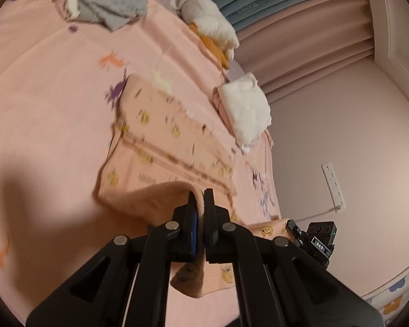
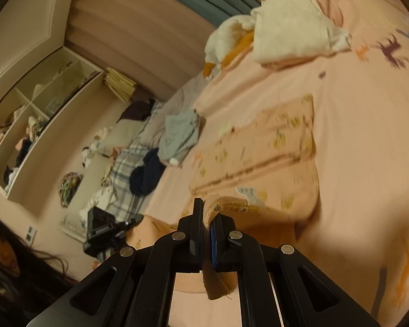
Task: Fold small clothes
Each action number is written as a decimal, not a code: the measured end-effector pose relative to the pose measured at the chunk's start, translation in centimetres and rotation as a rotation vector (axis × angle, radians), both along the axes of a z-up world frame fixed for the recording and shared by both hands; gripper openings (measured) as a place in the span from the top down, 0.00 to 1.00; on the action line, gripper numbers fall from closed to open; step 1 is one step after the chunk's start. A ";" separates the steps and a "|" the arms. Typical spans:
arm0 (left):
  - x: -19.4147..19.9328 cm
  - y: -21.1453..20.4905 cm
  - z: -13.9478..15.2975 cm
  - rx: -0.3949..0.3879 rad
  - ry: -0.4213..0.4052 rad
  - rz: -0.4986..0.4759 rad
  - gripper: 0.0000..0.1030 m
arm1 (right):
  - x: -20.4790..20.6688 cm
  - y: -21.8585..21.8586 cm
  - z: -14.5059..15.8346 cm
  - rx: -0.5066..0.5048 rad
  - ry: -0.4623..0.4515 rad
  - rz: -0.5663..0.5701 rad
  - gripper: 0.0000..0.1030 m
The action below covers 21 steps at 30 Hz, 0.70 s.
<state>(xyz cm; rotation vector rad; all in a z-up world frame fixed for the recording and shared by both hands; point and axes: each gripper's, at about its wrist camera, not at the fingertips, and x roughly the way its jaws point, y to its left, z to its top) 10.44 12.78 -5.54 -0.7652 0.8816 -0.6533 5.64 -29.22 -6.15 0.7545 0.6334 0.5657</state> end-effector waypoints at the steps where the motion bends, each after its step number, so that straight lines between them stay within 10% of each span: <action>1: 0.9 -0.1 0.3 0.001 -0.005 0.004 1.00 | 0.6 0.0 0.3 -0.004 -0.004 -0.004 0.94; 21: 18.8 -2.6 -2.9 0.074 0.098 0.114 1.00 | 16.1 -3.9 -2.9 -0.021 0.182 -0.190 0.94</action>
